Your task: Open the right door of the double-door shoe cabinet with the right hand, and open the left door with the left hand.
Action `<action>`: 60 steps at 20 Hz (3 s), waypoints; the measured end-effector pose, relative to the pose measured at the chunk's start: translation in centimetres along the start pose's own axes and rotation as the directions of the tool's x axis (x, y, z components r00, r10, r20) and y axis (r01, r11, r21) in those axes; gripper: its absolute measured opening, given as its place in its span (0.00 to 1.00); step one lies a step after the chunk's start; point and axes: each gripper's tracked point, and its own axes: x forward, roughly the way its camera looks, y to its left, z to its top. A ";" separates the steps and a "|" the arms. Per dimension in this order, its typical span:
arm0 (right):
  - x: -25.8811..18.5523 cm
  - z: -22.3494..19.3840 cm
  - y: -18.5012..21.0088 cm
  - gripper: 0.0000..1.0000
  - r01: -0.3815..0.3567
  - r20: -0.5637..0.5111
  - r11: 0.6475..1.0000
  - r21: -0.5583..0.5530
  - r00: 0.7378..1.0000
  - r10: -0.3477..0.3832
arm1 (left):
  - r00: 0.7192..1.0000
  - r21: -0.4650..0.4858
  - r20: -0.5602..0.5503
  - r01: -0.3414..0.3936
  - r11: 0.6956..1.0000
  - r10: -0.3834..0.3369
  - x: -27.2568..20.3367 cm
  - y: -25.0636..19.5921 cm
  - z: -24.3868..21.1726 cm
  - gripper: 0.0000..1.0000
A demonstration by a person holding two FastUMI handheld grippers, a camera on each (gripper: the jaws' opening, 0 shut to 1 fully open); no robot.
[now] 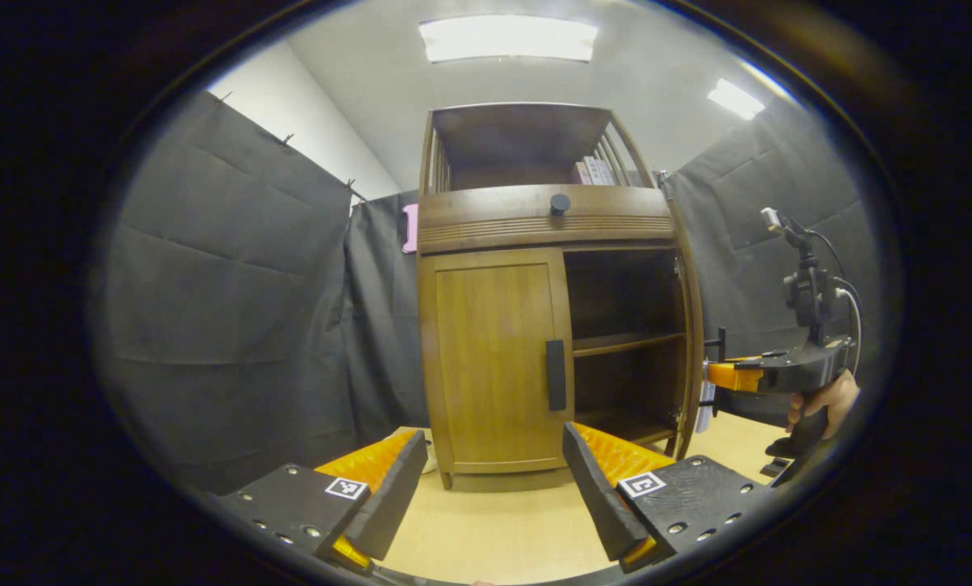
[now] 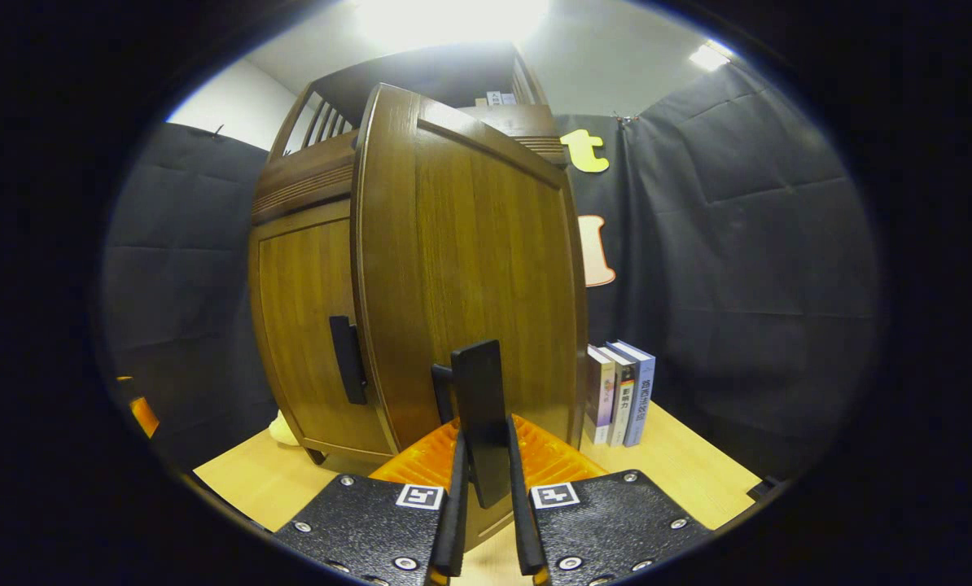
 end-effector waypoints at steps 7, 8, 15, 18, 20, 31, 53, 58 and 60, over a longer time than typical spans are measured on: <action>-2.3 0.2 -4.2 0.21 0.078 0.003 0.997 -0.013 0.997 -0.078 | 0.998 0.000 0.012 0.053 0.999 -0.053 0.4 -0.3 0.6 0.96; -2.6 0.3 -4.7 0.21 0.095 0.004 0.995 -0.020 0.995 -0.095 | 0.998 0.001 0.018 0.062 0.998 -0.062 0.4 -0.3 0.6 1.00; -4.4 0.4 -10.3 0.15 0.200 0.015 0.979 -0.022 0.980 -0.200 | 0.993 -0.008 0.020 0.119 0.993 -0.118 1.1 -0.9 0.5 1.00; -5.6 0.4 -12.6 0.17 0.248 0.020 0.968 -0.033 0.969 -0.247 | 0.991 -0.017 0.014 0.137 0.990 -0.136 1.4 -1.1 0.1 1.00; -6.3 0.7 -13.9 0.17 0.281 0.026 0.958 -0.053 0.960 -0.280 | 0.990 -0.022 0.013 0.140 0.990 -0.139 1.4 -1.1 0.3 0.96; -9.8 1.2 -14.5 0.69 0.257 0.059 0.965 -0.049 0.965 -0.255 | 0.987 -0.032 0.011 0.158 0.987 -0.157 1.6 -1.2 0.2 1.00; -6.5 -2.4 -9.6 0.95 0.142 0.004 0.989 -0.045 0.990 -0.142 | 0.986 -0.070 -0.089 0.138 0.988 -0.144 12.3 -3.4 -5.2 1.00; -5.3 -3.0 -9.1 0.95 0.125 -0.023 0.992 -0.024 0.992 -0.125 | 0.985 -0.068 -0.124 0.116 0.991 -0.123 14.8 -3.5 -7.2 0.81; -5.4 -2.9 -8.9 0.95 0.121 -0.023 0.992 -0.022 0.992 -0.122 | 0.983 -0.080 -0.128 0.120 0.989 -0.130 15.2 -3.6 -7.6 0.64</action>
